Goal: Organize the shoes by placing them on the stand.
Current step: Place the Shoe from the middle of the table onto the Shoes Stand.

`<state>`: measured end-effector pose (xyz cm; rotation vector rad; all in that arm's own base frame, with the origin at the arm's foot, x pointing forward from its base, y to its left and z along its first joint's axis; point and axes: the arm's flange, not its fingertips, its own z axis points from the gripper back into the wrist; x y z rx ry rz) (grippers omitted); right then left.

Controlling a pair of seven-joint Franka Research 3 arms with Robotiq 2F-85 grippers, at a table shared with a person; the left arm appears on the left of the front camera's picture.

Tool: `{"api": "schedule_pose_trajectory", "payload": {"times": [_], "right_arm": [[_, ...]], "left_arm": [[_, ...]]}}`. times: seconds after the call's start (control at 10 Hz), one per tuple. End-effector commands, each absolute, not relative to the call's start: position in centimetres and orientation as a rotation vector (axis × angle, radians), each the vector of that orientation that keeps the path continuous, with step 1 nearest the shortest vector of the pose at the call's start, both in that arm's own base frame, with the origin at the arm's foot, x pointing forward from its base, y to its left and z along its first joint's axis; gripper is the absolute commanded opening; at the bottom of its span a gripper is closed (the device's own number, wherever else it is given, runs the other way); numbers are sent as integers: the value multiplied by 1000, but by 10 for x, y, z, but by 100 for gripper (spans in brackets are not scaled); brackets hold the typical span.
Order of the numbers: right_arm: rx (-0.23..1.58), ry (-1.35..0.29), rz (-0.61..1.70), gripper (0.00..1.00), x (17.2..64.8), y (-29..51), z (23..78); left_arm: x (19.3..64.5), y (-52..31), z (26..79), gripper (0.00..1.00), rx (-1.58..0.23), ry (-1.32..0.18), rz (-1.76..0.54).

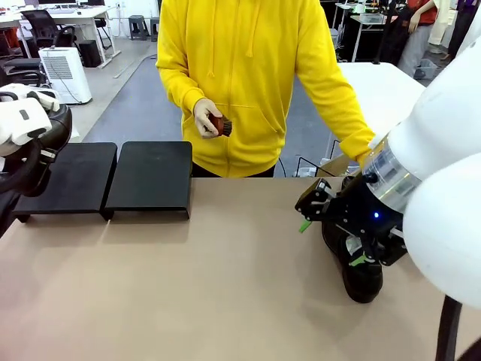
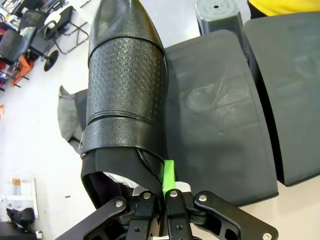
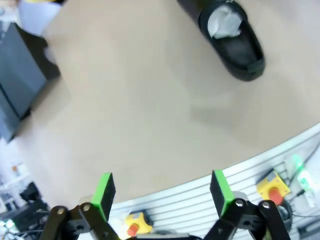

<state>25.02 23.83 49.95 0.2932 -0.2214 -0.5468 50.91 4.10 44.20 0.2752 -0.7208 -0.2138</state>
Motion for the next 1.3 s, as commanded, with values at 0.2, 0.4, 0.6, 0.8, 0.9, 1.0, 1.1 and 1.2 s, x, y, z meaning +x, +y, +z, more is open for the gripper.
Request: {"api": "schedule_pose_trajectory", "payload": {"times": [0.2, 0.4, 0.6, 0.8, 0.9, 1.0, 1.1, 1.2], "right_arm": [[285, -215, -516, 100, 246, 242, 498], [285, -215, -516, 100, 246, 242, 498], [285, -215, -516, 100, 246, 242, 498], [285, -215, -516, 100, 246, 242, 498], [285, -215, -516, 100, 246, 242, 498], [285, -215, -516, 100, 246, 242, 498], [285, -215, -516, 100, 246, 242, 498], [285, -215, -516, 100, 246, 242, 498]], "left_arm": [[523, 29, 424, 0, 312, -744, -189], [527, 30, 415, 0, 323, -741, -152], [529, 30, 408, 0, 329, -744, -122], [531, 28, 397, 5, 326, -736, -100], [534, 28, 391, 20, 328, -734, -87], [535, 27, 386, 40, 328, -728, -72], [535, 26, 383, 59, 320, -722, -59], [534, 25, 383, 78, 316, -728, -49]]}}
